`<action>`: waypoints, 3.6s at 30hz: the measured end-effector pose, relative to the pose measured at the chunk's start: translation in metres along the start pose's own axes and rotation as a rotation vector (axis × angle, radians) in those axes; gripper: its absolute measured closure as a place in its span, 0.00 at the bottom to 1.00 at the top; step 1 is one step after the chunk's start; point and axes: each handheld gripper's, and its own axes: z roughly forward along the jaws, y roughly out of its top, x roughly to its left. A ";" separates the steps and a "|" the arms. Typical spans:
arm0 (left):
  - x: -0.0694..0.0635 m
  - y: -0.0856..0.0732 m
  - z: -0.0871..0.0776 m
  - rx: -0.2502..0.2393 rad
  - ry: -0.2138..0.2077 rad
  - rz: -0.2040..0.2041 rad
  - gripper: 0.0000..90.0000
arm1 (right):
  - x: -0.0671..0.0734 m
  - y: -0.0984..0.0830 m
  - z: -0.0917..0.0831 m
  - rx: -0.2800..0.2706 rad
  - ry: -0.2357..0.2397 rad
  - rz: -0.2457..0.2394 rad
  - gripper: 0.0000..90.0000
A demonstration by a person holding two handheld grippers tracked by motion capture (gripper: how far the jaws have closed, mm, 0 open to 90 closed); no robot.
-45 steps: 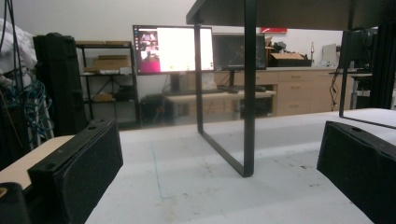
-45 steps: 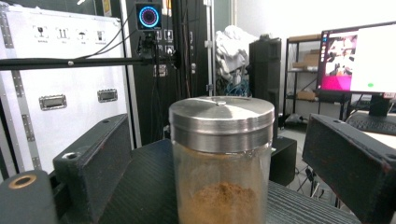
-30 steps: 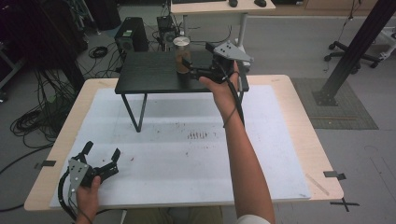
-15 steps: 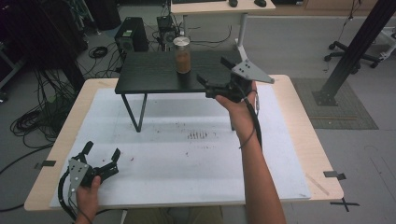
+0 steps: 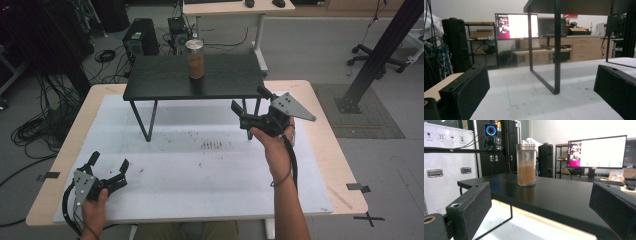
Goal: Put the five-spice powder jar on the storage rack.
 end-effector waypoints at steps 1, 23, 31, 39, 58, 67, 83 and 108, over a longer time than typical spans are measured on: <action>0.000 0.000 0.000 0.000 0.001 0.002 0.00 | 0.000 -0.001 -0.004 0.002 -0.005 -0.002 0.05; 0.000 0.000 0.000 0.003 0.001 0.002 0.01 | -0.015 -0.074 -0.079 0.080 -0.225 0.012 0.05; 0.000 0.000 0.001 0.012 0.005 0.000 0.00 | -0.018 -0.107 -0.099 0.102 -0.322 0.002 0.05; 0.000 0.000 0.002 0.022 0.007 -0.004 0.00 | -0.024 -0.135 -0.111 0.105 -0.411 0.016 0.04; -0.003 0.001 0.002 0.028 0.023 0.025 0.00 | -0.023 -0.160 -0.123 0.089 -0.427 -0.029 0.05; -0.003 0.001 0.002 0.030 0.029 0.031 0.00 | -0.022 -0.160 -0.123 0.089 -0.432 -0.042 0.05; -0.003 0.001 0.002 0.034 0.039 0.029 0.00 | -0.022 -0.160 -0.122 0.090 -0.433 -0.046 0.05; -0.003 0.001 0.002 0.032 0.040 0.032 0.00 | -0.022 -0.160 -0.122 0.095 -0.433 -0.045 0.06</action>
